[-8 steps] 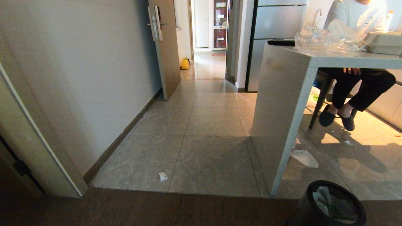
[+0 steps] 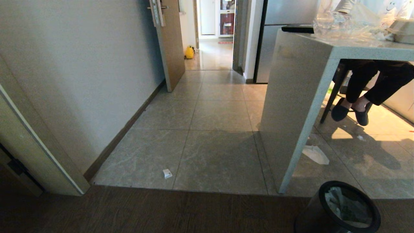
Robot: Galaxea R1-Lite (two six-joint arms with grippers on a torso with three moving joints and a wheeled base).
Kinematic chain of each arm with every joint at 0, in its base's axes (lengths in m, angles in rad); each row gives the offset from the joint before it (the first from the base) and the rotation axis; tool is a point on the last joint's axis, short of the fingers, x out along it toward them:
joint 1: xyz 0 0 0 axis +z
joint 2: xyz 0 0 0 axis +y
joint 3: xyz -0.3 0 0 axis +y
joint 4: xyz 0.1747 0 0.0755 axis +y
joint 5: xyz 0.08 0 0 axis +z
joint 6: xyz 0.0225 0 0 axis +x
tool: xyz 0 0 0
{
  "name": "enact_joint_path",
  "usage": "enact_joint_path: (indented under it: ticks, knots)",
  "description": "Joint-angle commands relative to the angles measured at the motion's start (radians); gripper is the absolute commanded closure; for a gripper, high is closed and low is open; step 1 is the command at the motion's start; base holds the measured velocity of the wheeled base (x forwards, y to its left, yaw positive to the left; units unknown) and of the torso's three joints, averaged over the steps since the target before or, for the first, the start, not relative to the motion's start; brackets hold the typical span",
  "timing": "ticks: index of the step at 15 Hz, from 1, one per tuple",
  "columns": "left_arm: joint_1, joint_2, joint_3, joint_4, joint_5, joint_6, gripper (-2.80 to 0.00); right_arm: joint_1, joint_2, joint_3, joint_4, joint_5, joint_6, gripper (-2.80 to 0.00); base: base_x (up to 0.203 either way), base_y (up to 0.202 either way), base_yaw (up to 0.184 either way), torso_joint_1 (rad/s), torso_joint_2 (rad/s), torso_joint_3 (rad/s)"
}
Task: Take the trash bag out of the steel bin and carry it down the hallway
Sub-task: Place the outer trash can on the ground
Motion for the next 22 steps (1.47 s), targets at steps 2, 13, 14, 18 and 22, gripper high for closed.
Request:
enact_joint_path:
  ticks: [2, 13, 14, 18, 22]
  knots:
    - [0.0, 0.0, 0.0, 0.0, -0.001, -0.001, 0.0, 0.0, -0.002, 0.0, 0.0, 0.001, 0.0, 0.0, 0.0, 0.0, 0.0, 0.003, 0.0, -0.202]
    - [0.0, 0.0, 0.0, 0.0, 0.001, -0.001, 0.0, 0.0, -0.002, 0.001, 0.0, 0.0, -0.001, 0.0, 0.0, 0.0, 0.0, 0.003, 0.0, -0.199]
    - [0.0, 0.0, 0.001, 0.0, -0.001, 0.001, 0.0, 0.0, -0.002, 0.0, 0.0, 0.001, -0.001, 0.0, 0.0, 0.0, 0.0, 0.002, 0.0, -0.199]
    - [0.0, 0.0, 0.0, 0.0, 0.001, 0.001, 0.0, 0.0, -0.002, 0.0, 0.0, 0.001, -0.001, 0.0, 0.0, 0.0, 0.0, 0.001, 0.0, -0.196]
    - [0.0, 0.0, 0.0, 0.0, -0.001, -0.001, 0.0, 0.0, -0.002, 0.001, 0.0, 0.001, -0.003, 0.0, 0.0, 0.0, 0.0, 0.002, 0.0, -0.2]
